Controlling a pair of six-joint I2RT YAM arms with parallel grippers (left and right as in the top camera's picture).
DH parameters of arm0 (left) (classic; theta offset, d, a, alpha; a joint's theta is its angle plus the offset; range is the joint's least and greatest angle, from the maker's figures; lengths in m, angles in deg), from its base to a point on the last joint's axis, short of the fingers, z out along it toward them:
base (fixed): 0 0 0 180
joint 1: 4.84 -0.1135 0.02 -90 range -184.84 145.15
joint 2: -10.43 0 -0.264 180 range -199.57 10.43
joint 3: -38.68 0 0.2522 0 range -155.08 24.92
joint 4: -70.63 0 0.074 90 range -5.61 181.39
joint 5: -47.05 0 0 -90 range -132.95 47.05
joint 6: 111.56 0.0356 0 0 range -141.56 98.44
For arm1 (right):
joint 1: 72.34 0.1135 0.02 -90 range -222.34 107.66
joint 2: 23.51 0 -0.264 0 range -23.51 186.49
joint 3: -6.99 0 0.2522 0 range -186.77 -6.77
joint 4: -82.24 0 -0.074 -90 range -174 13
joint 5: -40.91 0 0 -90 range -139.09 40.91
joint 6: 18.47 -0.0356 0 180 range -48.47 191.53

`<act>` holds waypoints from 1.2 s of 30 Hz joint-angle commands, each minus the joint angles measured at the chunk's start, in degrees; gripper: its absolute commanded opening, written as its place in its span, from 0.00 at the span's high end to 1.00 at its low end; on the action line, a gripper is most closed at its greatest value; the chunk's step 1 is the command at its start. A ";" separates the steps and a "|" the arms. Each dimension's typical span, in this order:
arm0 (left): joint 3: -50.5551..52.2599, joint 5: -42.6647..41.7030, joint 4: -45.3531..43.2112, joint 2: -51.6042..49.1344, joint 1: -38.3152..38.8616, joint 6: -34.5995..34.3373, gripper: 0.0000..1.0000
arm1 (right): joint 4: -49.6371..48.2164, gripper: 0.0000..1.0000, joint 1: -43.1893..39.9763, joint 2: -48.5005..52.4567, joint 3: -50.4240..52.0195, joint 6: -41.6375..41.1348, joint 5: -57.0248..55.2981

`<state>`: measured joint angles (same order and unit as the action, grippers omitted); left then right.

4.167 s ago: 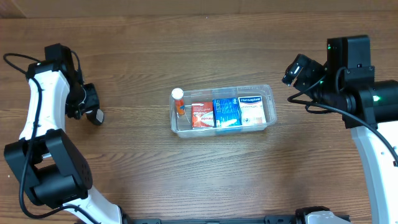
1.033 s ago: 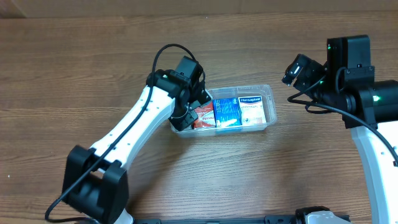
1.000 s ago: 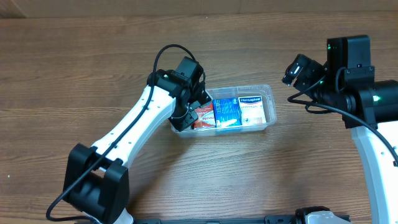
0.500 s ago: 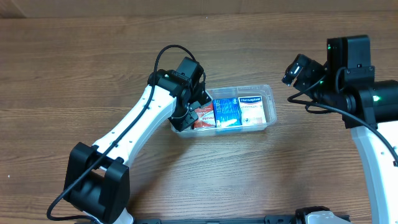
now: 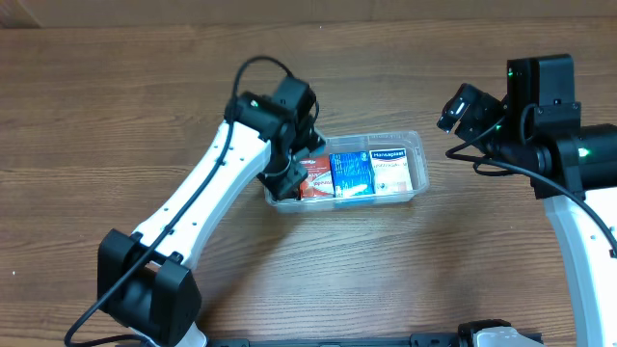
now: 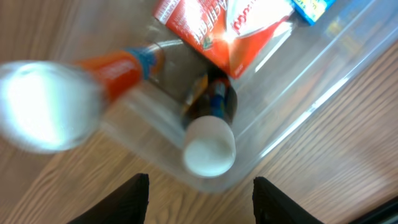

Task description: Pack container

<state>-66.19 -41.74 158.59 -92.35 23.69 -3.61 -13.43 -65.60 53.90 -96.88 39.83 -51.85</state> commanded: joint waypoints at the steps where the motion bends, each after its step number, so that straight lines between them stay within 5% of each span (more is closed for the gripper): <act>1: -10.95 -0.11 5.55 0.63 0.63 -6.73 0.45 | -0.15 0.00 -0.24 -0.42 -0.87 0.00 0.04; 8: -21.84 8.11 14.19 4.42 -1.68 -18.03 0.51 | -0.15 0.00 -0.24 -0.42 -0.87 0.00 0.04; 15: -21.97 6.86 15.34 19.61 -7.48 -24.44 0.54 | -0.15 0.00 -0.24 -0.42 -0.87 0.00 0.04; 17: -21.97 8.20 15.32 25.31 -7.54 -25.57 0.47 | -0.17 0.00 -0.24 -0.42 -0.87 0.00 0.04; 18: -21.88 8.41 15.28 26.99 -7.54 -25.97 0.36 | -0.15 0.00 -0.24 -0.42 -0.87 0.00 0.04; 19: -21.86 8.41 15.19 29.03 -7.54 -26.21 0.09 | -0.15 0.00 -0.24 -0.42 -0.87 0.00 0.04; 20: -21.86 8.39 15.39 31.17 -7.54 -26.88 0.00 | -0.15 0.00 -0.24 -0.42 -0.87 0.00 0.04; 36: -21.88 5.92 22.58 37.33 -7.52 -29.99 0.00 | -0.15 0.00 -0.24 -0.42 -0.87 -0.02 0.04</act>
<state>-87.64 -34.79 181.08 -54.97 16.26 -32.39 -13.43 -65.60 53.90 -96.88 39.85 -51.87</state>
